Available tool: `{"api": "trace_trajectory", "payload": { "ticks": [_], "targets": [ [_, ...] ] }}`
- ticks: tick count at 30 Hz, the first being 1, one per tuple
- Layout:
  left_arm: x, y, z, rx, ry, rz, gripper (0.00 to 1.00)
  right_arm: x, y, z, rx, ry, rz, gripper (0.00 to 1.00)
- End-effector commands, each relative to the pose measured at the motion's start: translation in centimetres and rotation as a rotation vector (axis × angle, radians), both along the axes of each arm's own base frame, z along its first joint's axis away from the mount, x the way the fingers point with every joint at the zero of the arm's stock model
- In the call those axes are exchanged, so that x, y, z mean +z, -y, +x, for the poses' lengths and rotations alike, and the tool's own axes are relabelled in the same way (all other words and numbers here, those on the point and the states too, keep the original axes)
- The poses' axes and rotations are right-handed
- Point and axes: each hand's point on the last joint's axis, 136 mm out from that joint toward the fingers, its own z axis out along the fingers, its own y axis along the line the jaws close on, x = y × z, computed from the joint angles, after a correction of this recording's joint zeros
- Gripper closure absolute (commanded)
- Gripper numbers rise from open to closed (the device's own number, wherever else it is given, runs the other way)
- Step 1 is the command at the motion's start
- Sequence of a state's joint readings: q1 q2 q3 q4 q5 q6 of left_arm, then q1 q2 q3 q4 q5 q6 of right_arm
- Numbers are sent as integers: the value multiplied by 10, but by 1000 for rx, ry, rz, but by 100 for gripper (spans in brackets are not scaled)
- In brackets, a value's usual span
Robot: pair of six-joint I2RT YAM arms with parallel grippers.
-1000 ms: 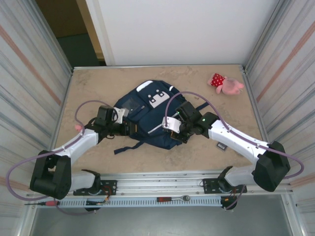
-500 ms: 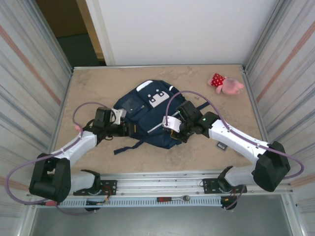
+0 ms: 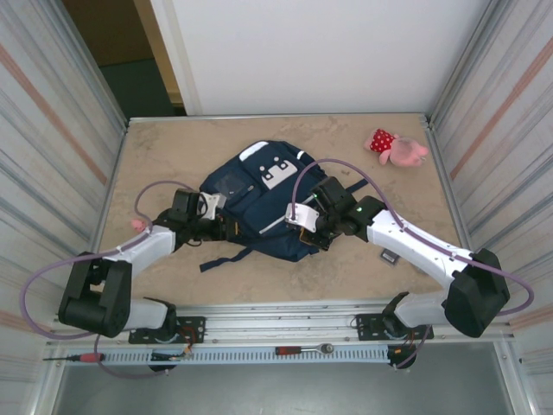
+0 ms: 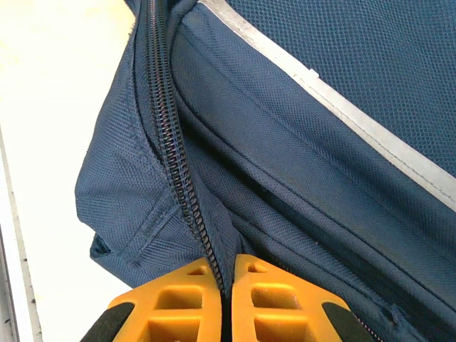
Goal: Pack books, pencil case, and school supplies into a backpack
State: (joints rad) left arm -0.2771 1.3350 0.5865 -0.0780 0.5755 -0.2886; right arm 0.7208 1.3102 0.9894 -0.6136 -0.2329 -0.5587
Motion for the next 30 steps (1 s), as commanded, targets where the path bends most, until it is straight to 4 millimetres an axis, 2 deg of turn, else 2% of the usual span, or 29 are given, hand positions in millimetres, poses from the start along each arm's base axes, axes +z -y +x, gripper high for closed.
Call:
{"api": "trace_trajectory", "payload": {
  "ticks": [1,5,8,10,14,18,20,22,24,26,27,29,30],
  "targets": [
    [5,5,-8,-27,4,-14,89,46,-14,22,-36,112,127,100],
    [13,2,-12,-23,26,11,96,44,-13,28,-78,105,118,100],
    [17,4,-19,-40,25,26,97,44,-13,35,-132,107,123,100],
    [20,9,-24,-71,22,38,96,43,-14,41,-173,113,111,100],
    [33,36,-42,-195,20,26,95,39,-15,58,-289,130,94,100],
    [45,62,-57,-302,19,-21,94,26,-25,61,-318,77,128,100],
    [45,67,-59,-321,7,-29,95,23,-27,61,-328,54,145,100],
    [40,63,-56,-293,-2,-2,95,23,-29,55,-323,10,172,100],
    [38,58,-51,-264,5,14,95,32,-26,48,-351,-55,223,80],
    [38,56,-46,-236,7,2,95,46,-17,44,-439,-156,310,48],
    [38,55,-44,-225,11,-1,95,51,-9,43,-514,-230,362,39],
    [39,54,-43,-221,20,1,96,55,11,44,-709,-389,451,33],
    [39,54,-42,-218,22,4,96,50,22,42,-826,-482,479,31]
  ]
}}
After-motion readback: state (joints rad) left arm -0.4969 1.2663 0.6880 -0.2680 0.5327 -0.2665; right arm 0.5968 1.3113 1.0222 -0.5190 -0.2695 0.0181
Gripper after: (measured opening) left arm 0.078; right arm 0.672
